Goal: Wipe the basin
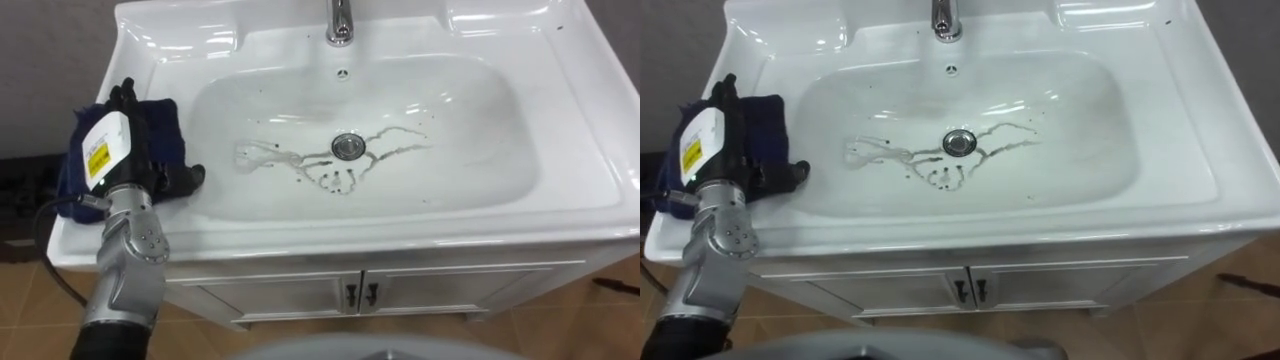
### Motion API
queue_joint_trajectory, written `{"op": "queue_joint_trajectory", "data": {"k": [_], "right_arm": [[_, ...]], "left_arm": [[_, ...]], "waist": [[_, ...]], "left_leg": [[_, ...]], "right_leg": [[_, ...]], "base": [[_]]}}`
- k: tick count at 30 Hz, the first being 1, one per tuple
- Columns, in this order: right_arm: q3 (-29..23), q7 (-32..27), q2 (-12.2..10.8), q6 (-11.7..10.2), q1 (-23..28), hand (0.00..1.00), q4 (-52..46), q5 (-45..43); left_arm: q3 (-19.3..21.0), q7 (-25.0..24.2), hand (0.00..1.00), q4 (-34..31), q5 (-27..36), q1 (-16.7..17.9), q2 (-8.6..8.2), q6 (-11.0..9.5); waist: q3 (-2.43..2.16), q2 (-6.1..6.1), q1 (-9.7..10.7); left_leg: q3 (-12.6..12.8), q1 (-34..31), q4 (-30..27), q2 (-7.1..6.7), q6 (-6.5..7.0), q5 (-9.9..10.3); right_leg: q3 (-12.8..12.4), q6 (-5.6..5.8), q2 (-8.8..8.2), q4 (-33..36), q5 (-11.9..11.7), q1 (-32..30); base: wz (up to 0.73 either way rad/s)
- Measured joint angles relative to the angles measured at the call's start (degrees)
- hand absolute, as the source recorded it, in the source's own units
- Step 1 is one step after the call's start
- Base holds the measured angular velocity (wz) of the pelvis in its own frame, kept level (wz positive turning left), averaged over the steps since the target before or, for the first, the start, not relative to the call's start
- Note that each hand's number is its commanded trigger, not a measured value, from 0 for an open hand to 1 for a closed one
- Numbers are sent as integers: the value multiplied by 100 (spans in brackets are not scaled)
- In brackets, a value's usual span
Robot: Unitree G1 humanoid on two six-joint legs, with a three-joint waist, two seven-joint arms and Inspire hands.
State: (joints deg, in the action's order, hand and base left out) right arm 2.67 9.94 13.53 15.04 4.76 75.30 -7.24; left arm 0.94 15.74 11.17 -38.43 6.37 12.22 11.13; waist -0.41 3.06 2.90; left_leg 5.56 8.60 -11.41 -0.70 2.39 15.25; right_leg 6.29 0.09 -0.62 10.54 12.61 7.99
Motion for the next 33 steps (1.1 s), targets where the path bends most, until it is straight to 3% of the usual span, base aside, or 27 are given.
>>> {"op": "queue_joint_trajectory", "data": {"k": [15,20,27,30,31,32,33], "right_arm": [[60,-51,-14,151,102,0,-195,-58],[57,-53,-16,255,91,0,-251,-55],[46,-55,-15,293,75,0,-422,-344],[43,-43,-15,333,95,0,-422,-456],[43,-36,-15,343,100,0,-422,-467],[42,-8,-14,375,98,0,-423,-479],[42,26,-12,381,93,0,-424,-480]], "left_arm": [[-151,50,0,241,-219,126,-50,-32],[-140,83,0,497,35,-2,-56,-81],[-125,149,3,668,85,-5,-56,-224],[-121,149,27,801,86,-8,-55,-282],[-121,149,65,822,86,-8,-56,-284],[-121,149,88,859,125,-9,-52,-284],[-121,149,97,877,184,-10,-34,-284]], "waist": [[-6,-46,-33],[-15,-58,-50],[-68,-65,-51],[-103,-60,-50],[-103,-60,-52],[-106,-60,-49],[-107,-58,-43]], "left_leg": [[32,100,13,-1,-2,-2],[36,163,27,4,-7,-4],[35,193,60,7,-22,-15],[36,256,56,6,-29,-20],[38,282,59,6,-29,-20],[49,323,61,7,-29,-21],[57,345,63,8,-32,-22]], "right_leg": [[-21,-5,4,10,16,83],[-57,-10,16,23,47,103],[-45,-13,17,42,44,109],[-46,-17,18,31,42,198],[-53,-18,20,23,43,219],[-64,-29,19,22,56,242],[-76,-31,23,20,58,254]], "base": [[0],[-2],[-1],[0],[-3],[-6],[-5]]}}
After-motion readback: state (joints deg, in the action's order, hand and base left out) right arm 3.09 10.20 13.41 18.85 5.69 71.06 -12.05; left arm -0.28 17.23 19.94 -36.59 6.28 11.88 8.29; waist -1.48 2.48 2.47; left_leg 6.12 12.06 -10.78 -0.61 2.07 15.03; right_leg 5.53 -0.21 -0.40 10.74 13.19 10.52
